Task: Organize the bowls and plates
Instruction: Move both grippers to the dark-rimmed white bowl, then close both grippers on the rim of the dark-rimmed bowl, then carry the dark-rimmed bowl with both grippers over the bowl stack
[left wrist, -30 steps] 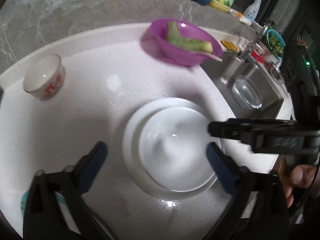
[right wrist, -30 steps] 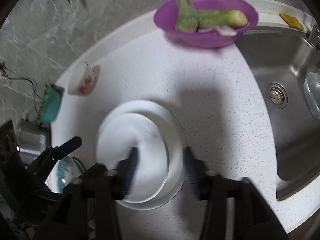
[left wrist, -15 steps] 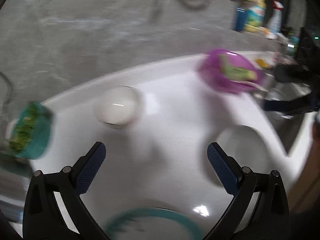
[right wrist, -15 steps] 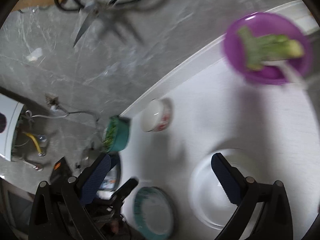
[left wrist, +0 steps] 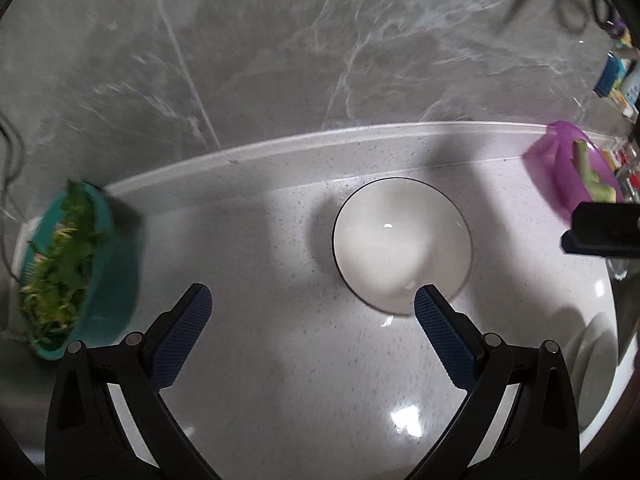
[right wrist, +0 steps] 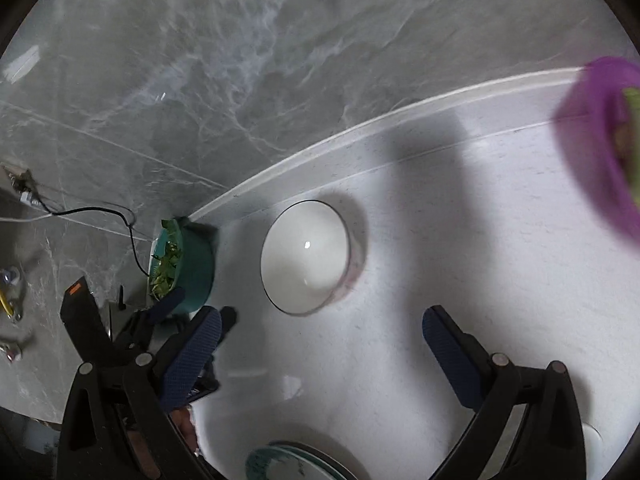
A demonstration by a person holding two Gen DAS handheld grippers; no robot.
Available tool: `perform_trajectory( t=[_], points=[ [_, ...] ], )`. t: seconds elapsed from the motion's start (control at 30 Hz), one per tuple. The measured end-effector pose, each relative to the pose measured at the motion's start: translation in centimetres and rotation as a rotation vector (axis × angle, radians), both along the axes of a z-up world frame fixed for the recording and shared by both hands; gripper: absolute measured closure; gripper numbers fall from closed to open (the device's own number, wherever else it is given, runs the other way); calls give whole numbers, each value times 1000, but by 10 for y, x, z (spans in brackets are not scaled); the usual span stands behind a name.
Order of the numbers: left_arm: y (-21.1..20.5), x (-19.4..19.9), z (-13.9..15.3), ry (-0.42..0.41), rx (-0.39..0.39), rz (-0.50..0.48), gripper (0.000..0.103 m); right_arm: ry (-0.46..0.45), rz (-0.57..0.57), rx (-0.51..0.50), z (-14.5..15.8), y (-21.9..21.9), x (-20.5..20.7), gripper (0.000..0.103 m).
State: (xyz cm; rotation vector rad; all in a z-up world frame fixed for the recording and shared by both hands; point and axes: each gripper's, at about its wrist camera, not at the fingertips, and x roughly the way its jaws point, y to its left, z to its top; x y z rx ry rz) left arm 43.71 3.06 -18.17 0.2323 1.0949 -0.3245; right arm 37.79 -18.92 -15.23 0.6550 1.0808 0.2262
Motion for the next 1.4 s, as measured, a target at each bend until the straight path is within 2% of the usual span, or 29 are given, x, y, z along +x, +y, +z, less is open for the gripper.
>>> perform_trajectory(
  t=[0.13, 0.27, 0.33, 0.4, 0.47, 0.6, 0.73, 0.8, 0.87, 0.93, 1.03, 1.1, 1.13, 1.17, 1.27, 1.4],
  points=[
    [1, 24, -18, 50, -39, 27, 0, 27, 3, -72, -15, 7, 26, 0],
    [0, 42, -37, 97, -39, 30, 0, 60, 25, -127, -30, 16, 42, 2],
    [0, 45, -42, 114, -51, 40, 0, 67, 40, -157, -36, 21, 47, 10],
    [1, 53, -50, 130, -50, 56, 0, 106, 38, -150, -48, 24, 56, 26],
    [3, 59, -57, 143, -50, 68, 1, 123, 46, -124, -56, 24, 64, 32],
    [3, 65, -67, 147, -57, 69, 2, 126, 51, -146, -63, 27, 73, 34],
    [2, 72, -77, 159, -58, 78, 2, 145, 58, -112, -74, 25, 82, 38],
    [2, 76, -82, 157, -58, 81, 9, 147, 57, -102, -78, 26, 85, 38],
    [2, 78, -86, 162, -53, 90, 34, 148, 55, -103, -81, 27, 88, 38],
    [2, 81, -91, 183, -84, 85, 42, 143, 45, -99, -84, 26, 90, 40],
    [-4, 80, -90, 187, -88, 66, 54, 139, 37, -88, -86, 25, 92, 54],
    [-7, 80, -90, 193, -104, 56, 64, 148, 42, -89, -89, 27, 94, 70],
    [-10, 80, -89, 197, -121, 43, 76, 157, 49, -106, -91, 28, 95, 77],
    [-13, 79, -88, 197, -120, 31, 82, 165, 59, -124, -93, 30, 96, 89],
    [-24, 78, -87, 195, -101, 6, 92, 164, 77, -146, -93, 34, 97, 90],
    [-32, 76, -89, 196, -94, 2, 92, 165, 72, -143, -93, 33, 98, 90]
  ],
)
